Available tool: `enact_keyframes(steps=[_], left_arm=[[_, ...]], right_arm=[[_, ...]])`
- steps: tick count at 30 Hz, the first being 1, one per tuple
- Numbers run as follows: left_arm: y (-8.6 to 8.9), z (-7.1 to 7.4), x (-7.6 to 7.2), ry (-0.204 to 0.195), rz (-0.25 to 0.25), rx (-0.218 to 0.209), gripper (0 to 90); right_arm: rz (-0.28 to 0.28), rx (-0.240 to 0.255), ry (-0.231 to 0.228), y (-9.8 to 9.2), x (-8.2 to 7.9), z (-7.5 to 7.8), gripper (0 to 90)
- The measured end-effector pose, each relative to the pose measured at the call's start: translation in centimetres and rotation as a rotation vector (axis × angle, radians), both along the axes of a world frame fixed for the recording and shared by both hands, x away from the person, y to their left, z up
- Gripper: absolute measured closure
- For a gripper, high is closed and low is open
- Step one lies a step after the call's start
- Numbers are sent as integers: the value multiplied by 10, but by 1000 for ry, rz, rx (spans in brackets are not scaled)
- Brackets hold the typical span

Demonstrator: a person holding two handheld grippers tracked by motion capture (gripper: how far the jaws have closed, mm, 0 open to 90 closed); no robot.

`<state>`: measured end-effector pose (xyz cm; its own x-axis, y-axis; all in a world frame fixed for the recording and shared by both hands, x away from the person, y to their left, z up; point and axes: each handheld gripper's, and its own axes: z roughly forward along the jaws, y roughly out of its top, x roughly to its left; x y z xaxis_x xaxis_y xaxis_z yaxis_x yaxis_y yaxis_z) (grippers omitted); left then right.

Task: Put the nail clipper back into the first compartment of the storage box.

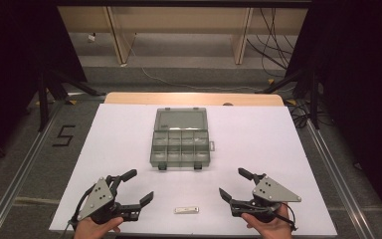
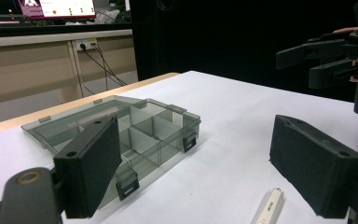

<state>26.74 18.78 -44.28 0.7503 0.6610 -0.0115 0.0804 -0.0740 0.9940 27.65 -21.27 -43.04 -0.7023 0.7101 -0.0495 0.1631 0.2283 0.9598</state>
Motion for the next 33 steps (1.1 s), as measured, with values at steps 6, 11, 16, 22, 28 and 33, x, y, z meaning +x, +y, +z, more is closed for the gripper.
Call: enact_keyframes(steps=[6,11,16,22,28,33], left_arm=[[0,0,0,0,-1,2,160],[0,0,0,-1,0,3,160],[0,0,0,0,1,1,160],[-1,-1,1,-1,2,3,160],[-2,-2,1,-6,-4,-7,160],[-1,-1,1,-1,4,1,160]], right_arm=[[27,-12,4,2,0,-1,156],[41,-27,31,4,-2,0,157],[105,-2,29,7,-2,6,157],[216,-37,40,17,0,16,156],[294,-115,67,29,2,25,165],[343,-232,94,45,8,23,172]])
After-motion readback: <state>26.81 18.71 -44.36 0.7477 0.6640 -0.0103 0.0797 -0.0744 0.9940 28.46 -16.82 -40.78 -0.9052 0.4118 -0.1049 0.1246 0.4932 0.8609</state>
